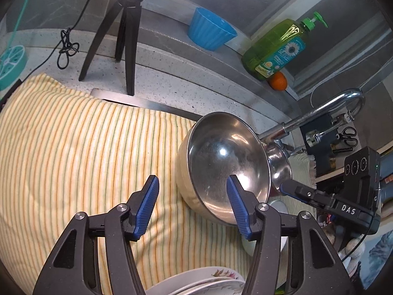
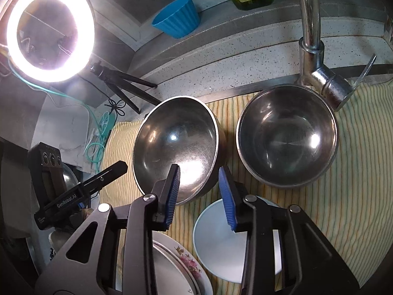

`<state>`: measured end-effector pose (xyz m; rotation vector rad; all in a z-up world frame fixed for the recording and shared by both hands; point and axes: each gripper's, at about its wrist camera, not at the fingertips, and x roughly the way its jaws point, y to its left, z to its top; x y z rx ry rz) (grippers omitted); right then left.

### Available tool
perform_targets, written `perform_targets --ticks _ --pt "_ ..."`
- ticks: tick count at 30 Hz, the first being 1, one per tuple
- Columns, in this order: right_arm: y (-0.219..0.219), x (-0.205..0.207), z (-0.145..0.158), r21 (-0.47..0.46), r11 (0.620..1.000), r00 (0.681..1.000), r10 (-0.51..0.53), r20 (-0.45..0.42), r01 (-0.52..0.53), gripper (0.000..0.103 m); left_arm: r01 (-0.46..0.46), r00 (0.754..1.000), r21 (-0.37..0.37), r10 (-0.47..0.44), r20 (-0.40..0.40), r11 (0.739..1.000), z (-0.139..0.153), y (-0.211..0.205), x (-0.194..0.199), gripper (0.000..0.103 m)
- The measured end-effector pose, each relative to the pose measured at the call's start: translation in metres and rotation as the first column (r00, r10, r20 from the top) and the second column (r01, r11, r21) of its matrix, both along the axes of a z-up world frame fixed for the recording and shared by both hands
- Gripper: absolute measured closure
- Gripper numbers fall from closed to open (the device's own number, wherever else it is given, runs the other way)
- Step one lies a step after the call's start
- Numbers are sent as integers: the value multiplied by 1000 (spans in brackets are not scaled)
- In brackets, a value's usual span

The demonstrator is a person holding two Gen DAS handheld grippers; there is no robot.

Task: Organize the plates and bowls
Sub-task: 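Move the left gripper to the large steel bowl and grasp its rim, then carry the large steel bowl with the left gripper and lower it beside the plates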

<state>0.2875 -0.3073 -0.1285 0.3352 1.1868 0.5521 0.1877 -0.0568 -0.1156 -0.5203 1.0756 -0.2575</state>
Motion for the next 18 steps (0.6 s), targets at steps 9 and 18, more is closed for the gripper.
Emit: perform_targets --ticks 9,18 --pt "3 9 -13 -6 1000 999 22 -33 -22 78 5 1000 2 -5 -25 1000 -11 -3 11 59" --pt "7 12 -22 -27 999 999 29 -44 -30 88 21 999 -4 -21 -39 1000 -21 -11 14 78"
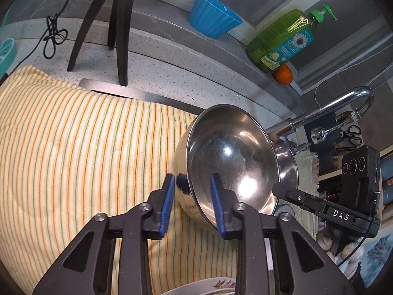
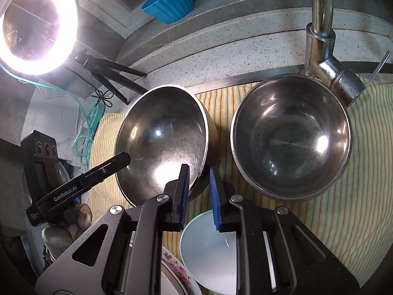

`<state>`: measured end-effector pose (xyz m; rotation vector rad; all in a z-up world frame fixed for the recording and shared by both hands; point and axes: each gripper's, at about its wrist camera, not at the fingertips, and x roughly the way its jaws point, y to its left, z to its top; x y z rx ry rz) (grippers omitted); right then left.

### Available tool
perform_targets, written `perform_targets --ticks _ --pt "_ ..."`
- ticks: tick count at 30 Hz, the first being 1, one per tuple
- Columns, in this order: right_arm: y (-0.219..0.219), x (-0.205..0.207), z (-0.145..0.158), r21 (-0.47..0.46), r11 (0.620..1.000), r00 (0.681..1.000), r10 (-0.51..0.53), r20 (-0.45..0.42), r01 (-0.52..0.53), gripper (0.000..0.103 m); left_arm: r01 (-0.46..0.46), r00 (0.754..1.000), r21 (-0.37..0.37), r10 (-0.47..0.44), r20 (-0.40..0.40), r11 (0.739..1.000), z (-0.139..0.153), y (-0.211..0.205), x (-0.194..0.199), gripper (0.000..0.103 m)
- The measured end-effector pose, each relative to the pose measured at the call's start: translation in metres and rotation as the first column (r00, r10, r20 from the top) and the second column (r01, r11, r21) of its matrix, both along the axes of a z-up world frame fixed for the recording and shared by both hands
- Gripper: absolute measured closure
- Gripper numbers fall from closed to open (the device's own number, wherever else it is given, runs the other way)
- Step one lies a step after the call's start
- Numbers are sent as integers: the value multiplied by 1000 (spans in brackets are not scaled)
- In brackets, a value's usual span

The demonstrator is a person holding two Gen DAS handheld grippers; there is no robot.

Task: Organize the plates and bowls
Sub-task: 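Carry the large steel bowl with the left gripper and lower it beside the plates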

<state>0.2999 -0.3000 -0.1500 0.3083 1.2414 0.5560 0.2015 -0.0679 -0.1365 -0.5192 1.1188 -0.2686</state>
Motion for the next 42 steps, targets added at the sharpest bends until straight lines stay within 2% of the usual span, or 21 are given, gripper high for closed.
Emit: perform_targets --ticks 20,26,42 --pt "19 -16 12 -19 999 998 43 48 -42 88 -11 999 47 10 34 999 13 11 -15 79" --pt "36 -31 20 -11 997 995 76 64 -76 88 -57 997 29 56 52 998 20 30 -31 79" --pt "114 -91 36 -2 975 968 223 112 -224 88 -181 981 50 176 85 982 35 95 -97 79"
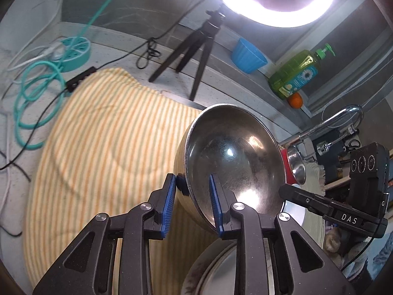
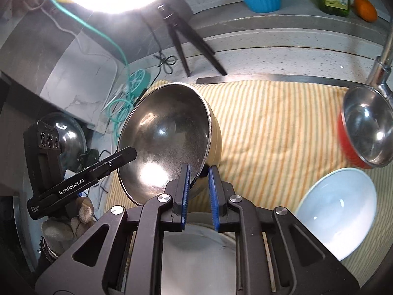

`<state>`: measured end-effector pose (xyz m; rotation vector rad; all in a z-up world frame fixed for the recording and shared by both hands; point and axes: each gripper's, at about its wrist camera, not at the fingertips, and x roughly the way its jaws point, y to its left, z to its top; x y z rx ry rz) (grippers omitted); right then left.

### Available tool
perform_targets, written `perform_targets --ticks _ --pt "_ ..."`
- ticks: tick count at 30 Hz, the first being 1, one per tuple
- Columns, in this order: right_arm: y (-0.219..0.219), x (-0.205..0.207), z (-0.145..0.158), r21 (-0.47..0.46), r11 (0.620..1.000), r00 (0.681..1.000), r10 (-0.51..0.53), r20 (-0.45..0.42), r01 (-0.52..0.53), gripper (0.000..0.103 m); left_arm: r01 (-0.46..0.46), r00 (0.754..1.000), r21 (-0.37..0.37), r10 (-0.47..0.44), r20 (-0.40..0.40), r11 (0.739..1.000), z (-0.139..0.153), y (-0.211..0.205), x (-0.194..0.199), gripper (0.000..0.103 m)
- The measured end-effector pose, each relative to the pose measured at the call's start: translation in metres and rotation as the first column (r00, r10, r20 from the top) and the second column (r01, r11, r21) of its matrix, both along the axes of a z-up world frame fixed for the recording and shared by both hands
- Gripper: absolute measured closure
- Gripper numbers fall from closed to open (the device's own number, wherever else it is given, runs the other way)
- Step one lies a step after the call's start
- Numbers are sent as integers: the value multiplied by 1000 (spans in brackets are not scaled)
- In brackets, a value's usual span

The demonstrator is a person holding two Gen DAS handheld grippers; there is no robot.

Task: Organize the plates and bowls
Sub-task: 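Carry the large steel bowl with the left gripper and lower it beside the plates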

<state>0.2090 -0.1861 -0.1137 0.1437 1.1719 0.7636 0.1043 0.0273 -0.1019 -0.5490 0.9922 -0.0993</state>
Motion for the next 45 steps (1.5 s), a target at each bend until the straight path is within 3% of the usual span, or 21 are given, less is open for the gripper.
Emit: perform_targets --ticks 23,39,43,44,45 --pt "120 -81 -32 -33 971 969 235 -74 -238 87 -208 976 -5 207 -60 978 -22 93 -105 79" --pt "129 -98 -38 -32 954 951 294 -96 -299 87 -244 966 -28 241 -91 969 -33 107 -128 79" --pt "126 -101 -32 -51 951 952 301 -57 -304 87 -243 967 -7 241 -80 970 -28 106 -127 74" --pt "127 -102 -30 -55 951 952 301 -49 -304 84 -241 968 -3 240 -78 971 -27 106 -127 72" --pt "127 -102 -29 -57 951 953 301 -42 -303 74 -240 968 4 239 -75 971 -25 105 -127 68"
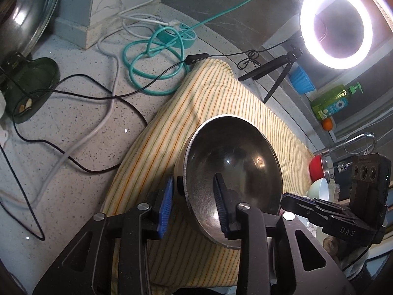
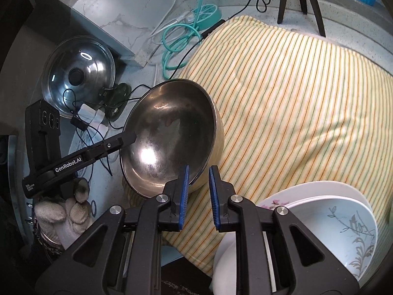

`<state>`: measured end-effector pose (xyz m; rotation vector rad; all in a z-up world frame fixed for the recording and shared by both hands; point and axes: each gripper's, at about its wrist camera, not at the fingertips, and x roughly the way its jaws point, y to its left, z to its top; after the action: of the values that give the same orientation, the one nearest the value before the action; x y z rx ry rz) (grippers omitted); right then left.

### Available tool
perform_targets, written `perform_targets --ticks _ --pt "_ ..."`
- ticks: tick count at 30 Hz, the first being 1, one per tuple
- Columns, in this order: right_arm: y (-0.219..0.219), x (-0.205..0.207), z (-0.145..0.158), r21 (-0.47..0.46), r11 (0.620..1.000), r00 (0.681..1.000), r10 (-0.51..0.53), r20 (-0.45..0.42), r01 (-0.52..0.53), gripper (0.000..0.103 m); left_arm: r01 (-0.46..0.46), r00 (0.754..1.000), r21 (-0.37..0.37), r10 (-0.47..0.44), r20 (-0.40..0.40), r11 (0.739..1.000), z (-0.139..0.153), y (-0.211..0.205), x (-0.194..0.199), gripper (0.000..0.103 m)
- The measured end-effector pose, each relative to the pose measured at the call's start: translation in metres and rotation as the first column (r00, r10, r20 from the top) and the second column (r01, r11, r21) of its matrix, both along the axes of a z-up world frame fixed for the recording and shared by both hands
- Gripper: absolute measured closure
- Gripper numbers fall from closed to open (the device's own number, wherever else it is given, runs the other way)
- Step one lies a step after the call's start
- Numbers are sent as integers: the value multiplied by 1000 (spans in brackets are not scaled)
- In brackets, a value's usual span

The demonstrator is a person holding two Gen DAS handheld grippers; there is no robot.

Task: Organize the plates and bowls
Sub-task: 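Carry the large steel bowl with the left gripper and lower it beside the plates, then open the left gripper to release the large steel bowl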

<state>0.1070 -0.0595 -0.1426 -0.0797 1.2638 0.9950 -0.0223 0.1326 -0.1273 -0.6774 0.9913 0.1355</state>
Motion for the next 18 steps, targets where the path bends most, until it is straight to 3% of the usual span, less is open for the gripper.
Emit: perform_targets --ticks 3,7,11,18 --pt "-6 1 6 21 1000 1000 -17 23 17 44 -6 1000 19 6 11 1000 4 -1 0 62" --pt "-15 3 15 35 999 998 -37 60 35 41 -6 1000 41 5 22 999 10 -5 2 58" --pt "-27 5 25 59 996 994 -68 84 63 29 -2 999 62 0 43 998 19 -10 4 51" --pt "-56 7 42 75 991 983 -116 145 106 24 28 997 92 -34 66 995 34 -30 13 38"
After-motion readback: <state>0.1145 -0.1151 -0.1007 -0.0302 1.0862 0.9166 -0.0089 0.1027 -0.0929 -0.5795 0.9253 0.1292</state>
